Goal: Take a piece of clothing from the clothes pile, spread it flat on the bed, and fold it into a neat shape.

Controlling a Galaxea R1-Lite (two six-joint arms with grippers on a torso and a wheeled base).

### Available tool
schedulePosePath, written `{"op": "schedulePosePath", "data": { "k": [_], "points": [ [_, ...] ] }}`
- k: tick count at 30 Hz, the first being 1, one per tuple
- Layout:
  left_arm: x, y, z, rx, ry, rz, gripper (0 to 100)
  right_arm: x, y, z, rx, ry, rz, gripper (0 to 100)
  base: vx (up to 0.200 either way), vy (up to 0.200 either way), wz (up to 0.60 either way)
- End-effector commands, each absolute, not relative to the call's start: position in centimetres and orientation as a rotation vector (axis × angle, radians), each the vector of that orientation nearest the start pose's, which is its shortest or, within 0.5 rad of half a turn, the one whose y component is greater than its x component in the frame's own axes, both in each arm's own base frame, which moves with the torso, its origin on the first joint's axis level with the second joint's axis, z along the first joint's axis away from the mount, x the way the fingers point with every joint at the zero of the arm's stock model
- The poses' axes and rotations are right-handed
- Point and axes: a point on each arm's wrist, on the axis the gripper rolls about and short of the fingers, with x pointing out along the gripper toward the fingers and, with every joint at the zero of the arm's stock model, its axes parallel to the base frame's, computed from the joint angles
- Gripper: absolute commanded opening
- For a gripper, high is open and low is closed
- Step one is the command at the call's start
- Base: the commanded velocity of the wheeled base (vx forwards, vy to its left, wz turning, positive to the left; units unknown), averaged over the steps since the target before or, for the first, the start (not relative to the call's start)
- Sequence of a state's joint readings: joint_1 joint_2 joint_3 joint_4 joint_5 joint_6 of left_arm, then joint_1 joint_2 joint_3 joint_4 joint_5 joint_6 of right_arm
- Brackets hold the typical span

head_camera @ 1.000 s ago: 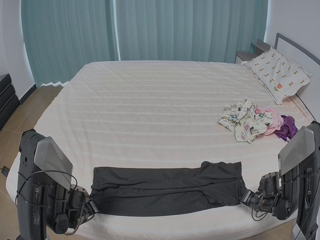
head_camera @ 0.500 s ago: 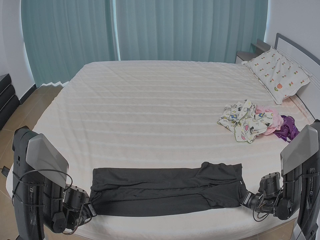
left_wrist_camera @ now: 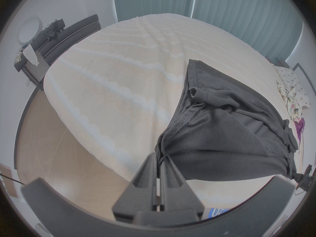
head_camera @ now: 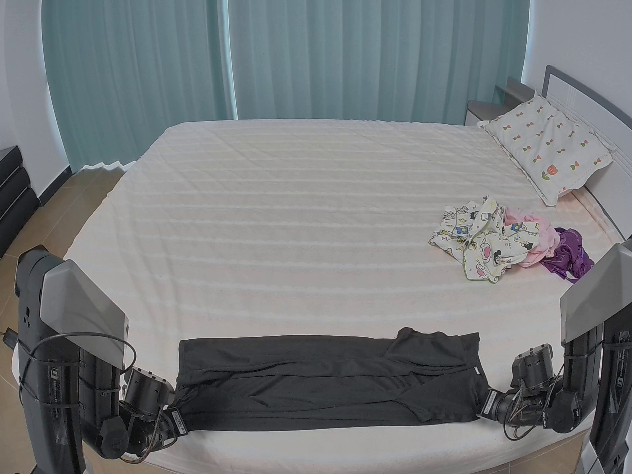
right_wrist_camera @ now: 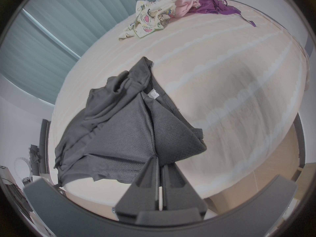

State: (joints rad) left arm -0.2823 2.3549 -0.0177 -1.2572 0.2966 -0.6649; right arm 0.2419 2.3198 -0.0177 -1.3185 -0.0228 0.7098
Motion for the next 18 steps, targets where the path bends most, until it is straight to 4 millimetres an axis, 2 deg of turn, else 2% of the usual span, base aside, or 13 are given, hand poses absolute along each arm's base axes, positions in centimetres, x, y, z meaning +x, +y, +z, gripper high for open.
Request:
{"op": "schedulePosePath", "data": {
  "k": [1,6,7,8,10,14,18],
  "points": [
    [18.4,-4.5,-5.1,-0.3,0.976,0.351,0,18.8,4.6,-4.8,0.492,1.039,-0.159,0,0.0,0.0,0.0],
    [18.4,-4.4,-5.2,-0.312,0.999,0.338,0,18.9,4.6,-4.7,0.497,1.032,-0.157,0,0.0,0.0,0.0],
    [18.3,-4.5,-5.2,-0.319,1.005,0.327,0,18.9,4.6,-4.7,0.499,1.033,-0.157,100,0.0,0.0,0.0],
    [18.3,-4.5,-5.2,-0.322,1.008,0.322,100,18.9,4.6,-4.7,0.5,1.033,-0.156,100,0.0,0.0,0.0],
    [18.5,-4.5,-4.9,-0.336,0.996,0.311,100,18.9,4.6,-4.7,0.5,1.028,-0.154,100,0.0,0.0,0.0],
    [18.9,-4.2,-2.6,-0.402,0.914,0.243,100,20.0,3.9,-3.7,0.548,0.905,-0.145,100,0.0,0.0,0.0],
    [19.2,-2.6,-0.5,-0.448,0.847,0.223,100,20.4,3.2,-3.4,0.576,0.866,-0.153,100,0.0,0.0,0.0]
  ]
}}
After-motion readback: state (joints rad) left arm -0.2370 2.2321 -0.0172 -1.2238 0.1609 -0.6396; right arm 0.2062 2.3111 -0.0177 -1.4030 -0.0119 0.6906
